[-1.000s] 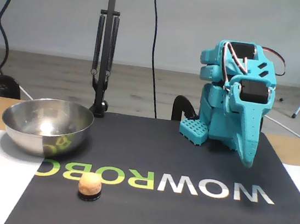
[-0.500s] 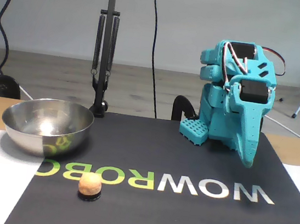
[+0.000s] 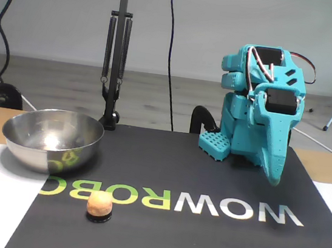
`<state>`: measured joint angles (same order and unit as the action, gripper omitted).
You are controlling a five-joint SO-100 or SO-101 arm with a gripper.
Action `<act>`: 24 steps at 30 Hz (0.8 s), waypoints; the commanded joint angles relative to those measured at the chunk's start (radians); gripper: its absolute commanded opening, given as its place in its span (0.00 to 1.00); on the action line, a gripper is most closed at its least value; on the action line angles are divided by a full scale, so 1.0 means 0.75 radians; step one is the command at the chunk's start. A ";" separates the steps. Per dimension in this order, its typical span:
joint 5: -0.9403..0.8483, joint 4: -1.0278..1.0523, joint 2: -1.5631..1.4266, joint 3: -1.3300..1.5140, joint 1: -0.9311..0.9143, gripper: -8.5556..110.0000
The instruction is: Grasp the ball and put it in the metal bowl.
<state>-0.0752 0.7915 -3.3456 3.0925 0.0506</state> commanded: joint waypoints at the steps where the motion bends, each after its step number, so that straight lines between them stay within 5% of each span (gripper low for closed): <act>1: -0.004 0.000 -0.059 0.049 0.020 0.08; 15: -0.006 0.014 0.010 -0.094 -0.016 0.08; 24: -0.006 0.018 0.462 -0.466 -0.033 0.07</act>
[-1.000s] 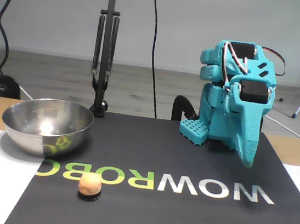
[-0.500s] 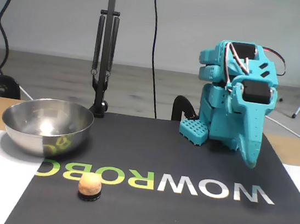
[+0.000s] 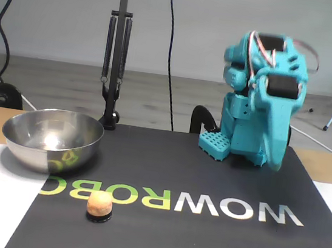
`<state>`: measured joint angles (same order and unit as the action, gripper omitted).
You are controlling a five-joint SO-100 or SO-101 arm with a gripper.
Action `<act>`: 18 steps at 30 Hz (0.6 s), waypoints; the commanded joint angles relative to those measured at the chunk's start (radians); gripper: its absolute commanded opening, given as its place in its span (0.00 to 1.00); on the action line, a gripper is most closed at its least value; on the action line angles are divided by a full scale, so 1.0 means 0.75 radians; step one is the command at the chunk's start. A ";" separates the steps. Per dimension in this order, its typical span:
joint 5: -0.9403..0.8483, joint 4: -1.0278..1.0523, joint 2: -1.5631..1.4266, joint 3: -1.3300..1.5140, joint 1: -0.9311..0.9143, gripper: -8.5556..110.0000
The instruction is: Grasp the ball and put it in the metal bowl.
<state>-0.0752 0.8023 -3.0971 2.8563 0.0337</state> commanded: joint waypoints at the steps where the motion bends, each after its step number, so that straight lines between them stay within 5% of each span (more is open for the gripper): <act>1: -0.008 0.004 0.202 -0.207 -0.010 0.07; 18: -0.010 0.652 1.295 -1.430 -0.147 0.07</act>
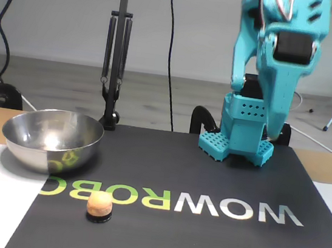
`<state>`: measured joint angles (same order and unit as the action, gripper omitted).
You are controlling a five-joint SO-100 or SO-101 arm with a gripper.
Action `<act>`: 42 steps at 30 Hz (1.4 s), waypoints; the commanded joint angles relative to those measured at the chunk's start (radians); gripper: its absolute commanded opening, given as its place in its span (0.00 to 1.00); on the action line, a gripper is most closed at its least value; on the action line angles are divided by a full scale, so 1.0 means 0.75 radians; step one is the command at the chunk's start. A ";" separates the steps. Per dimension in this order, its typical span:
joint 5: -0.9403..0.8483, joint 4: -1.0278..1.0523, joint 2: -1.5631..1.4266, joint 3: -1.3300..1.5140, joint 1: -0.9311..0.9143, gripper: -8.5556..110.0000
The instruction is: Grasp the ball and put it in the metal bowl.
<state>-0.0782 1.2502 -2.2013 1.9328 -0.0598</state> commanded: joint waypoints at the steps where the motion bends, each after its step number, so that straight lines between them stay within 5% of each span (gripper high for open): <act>1: -0.006 0.080 0.143 -0.254 -0.035 0.07; 15: -0.358 0.346 0.624 -0.720 -0.115 0.07; 42: -1.610 0.333 0.945 -0.738 -0.385 0.07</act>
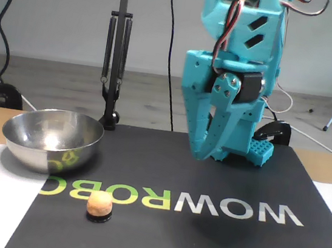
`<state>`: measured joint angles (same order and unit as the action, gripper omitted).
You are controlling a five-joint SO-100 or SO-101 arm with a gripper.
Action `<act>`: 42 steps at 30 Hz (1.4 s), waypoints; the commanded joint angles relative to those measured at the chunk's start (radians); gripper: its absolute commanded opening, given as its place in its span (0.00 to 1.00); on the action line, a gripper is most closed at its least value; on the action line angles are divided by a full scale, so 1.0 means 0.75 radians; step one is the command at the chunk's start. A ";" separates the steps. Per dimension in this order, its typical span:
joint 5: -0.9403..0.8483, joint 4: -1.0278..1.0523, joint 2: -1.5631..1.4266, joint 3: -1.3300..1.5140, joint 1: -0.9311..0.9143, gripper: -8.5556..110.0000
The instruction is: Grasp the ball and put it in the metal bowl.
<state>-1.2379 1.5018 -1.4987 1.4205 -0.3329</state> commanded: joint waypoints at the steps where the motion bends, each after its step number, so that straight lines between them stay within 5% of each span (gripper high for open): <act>1: -0.088 -0.002 0.020 -0.055 -0.029 0.07; 42: -0.127 -0.139 0.139 -0.057 -0.239 0.08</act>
<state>-1.3300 1.4051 -1.3898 1.4174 -0.5016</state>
